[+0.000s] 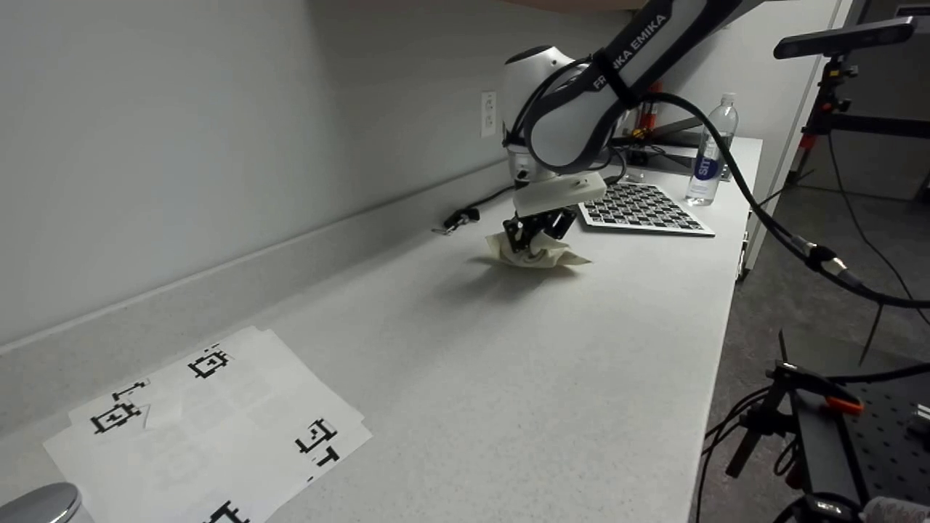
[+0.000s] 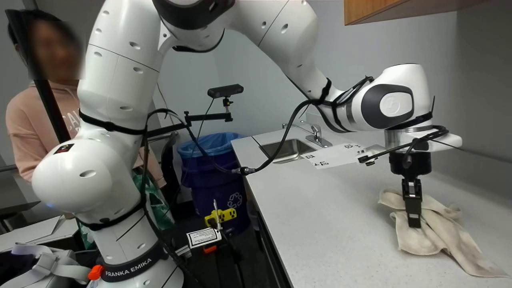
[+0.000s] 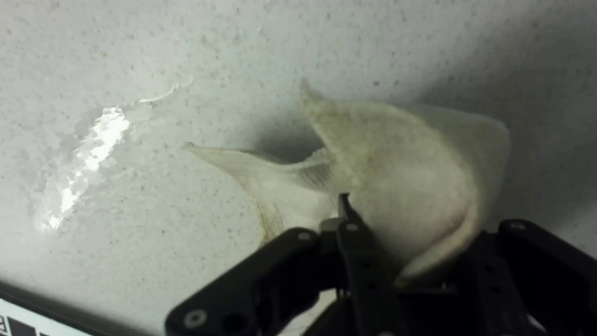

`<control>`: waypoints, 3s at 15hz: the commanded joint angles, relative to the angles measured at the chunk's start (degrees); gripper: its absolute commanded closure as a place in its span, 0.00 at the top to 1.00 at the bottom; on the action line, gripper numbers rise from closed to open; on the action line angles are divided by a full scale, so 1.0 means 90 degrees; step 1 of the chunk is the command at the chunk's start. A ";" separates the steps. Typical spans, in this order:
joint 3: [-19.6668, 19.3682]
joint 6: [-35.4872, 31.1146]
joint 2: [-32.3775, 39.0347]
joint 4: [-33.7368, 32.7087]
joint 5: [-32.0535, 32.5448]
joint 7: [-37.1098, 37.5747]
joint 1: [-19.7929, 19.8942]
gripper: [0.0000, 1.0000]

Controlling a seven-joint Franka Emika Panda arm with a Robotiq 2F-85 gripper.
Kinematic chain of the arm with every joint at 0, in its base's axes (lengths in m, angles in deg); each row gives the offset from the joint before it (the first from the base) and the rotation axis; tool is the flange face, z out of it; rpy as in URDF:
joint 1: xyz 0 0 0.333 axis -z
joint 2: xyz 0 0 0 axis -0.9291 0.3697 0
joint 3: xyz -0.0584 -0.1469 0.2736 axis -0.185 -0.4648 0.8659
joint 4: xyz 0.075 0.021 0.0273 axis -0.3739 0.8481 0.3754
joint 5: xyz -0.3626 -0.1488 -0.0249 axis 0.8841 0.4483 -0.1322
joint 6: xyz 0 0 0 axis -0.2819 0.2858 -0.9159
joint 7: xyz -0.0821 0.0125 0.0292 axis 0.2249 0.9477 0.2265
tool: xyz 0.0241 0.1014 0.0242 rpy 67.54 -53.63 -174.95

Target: Wipe the countertop with the towel

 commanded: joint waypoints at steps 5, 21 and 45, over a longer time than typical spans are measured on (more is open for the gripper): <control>-0.0422 -0.0040 0.0643 -0.0406 -0.0092 0.0137 0.0503 0.03; -0.0394 0.0387 -0.0820 0.1491 -0.0391 0.0049 0.0738 0.03; 0.0234 0.0145 -0.0570 0.0427 -0.0164 -0.2552 0.0451 0.69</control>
